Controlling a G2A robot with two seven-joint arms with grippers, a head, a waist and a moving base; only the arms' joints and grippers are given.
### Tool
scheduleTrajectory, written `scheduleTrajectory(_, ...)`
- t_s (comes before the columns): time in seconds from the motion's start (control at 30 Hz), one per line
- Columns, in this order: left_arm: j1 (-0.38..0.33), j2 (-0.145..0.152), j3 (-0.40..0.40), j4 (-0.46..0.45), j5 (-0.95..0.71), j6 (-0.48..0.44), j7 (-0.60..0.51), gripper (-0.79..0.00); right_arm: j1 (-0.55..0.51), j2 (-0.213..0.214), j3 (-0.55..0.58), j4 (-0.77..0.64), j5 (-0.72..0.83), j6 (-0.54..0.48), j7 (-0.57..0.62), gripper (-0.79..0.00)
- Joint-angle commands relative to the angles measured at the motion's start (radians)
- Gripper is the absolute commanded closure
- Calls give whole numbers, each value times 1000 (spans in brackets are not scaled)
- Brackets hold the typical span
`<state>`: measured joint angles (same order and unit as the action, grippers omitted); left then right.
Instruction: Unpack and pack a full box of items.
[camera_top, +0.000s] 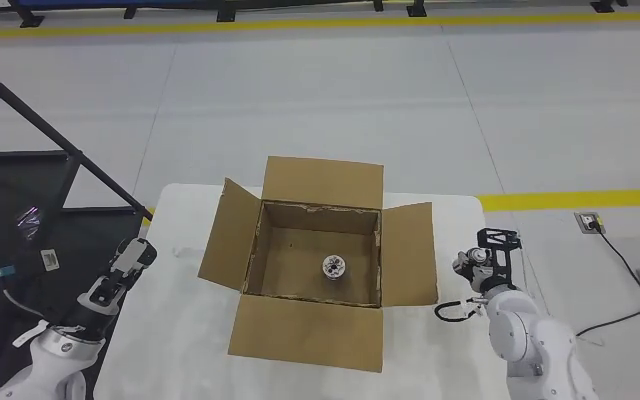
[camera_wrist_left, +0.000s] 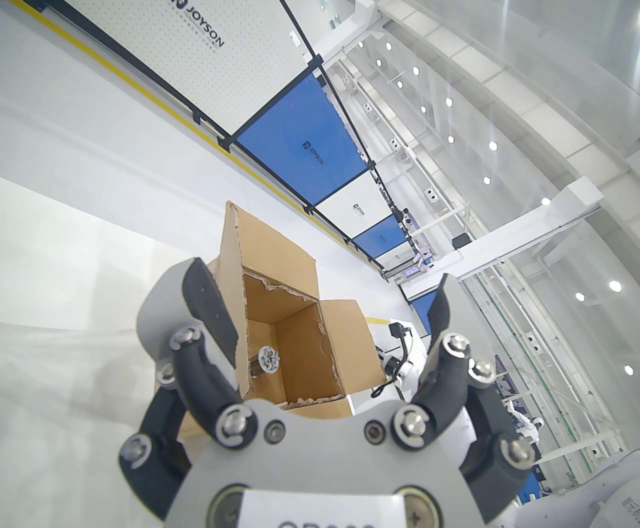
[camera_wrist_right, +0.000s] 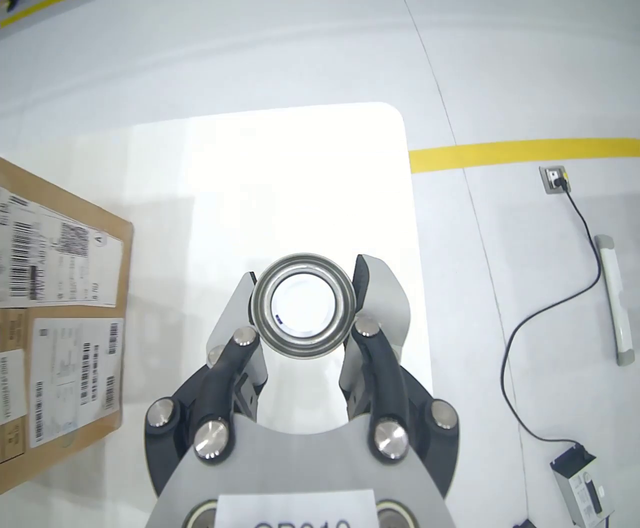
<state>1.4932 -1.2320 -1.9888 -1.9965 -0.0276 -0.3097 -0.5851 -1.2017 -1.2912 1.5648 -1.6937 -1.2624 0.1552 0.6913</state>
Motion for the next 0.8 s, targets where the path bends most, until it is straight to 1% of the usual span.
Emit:
scheduleTrajectory(0.0, 0, 0, 0, 0, 0, 0, 0, -785, 10, -1, 1, 38, 31, -13, -12, 0)
scheduleTrajectory(0.2, 0, 0, 0, 0, 0, 0, 0, -785, 15, 1, 19, 119, 63, -24, -46, 0)
scheduleTrajectory(0.23, 0, 0, 0, 0, 0, 0, 0, -785, 16, 1, 21, 127, 63, -21, -45, -105)
scheduleTrajectory(0.27, 0, 0, 0, 0, 0, 0, 0, -785, 18, 2, 22, 134, 66, -22, -45, -243)
scheduleTrajectory(0.37, 0, 0, 0, 0, 0, 0, 0, -785, 22, 3, 28, 154, 78, -32, -52, -376)
scheduleTrajectory(0.43, 0, 0, 0, 0, 0, 0, 0, -785, 24, 4, 33, 165, 92, -42, -56, -680)
scheduleTrajectory(0.47, 0, 0, 0, 0, 0, 0, 0, -785, 25, 5, 35, 170, 97, -47, -58, -785)
scheduleTrajectory(0.67, 0, 0, 0, 0, 0, 0, 0, -785, 32, 8, 43, 187, 118, -68, -73, -785)
scheduleTrajectory(0.7, 0, 0, 0, 0, 0, 0, 0, -785, 31, 8, 49, 181, 128, -67, -90, -785)
scheduleTrajectory(0.77, 0, 0, 0, 0, 0, 0, 0, -785, 12, 9, 69, 128, 147, -63, -142, -785)
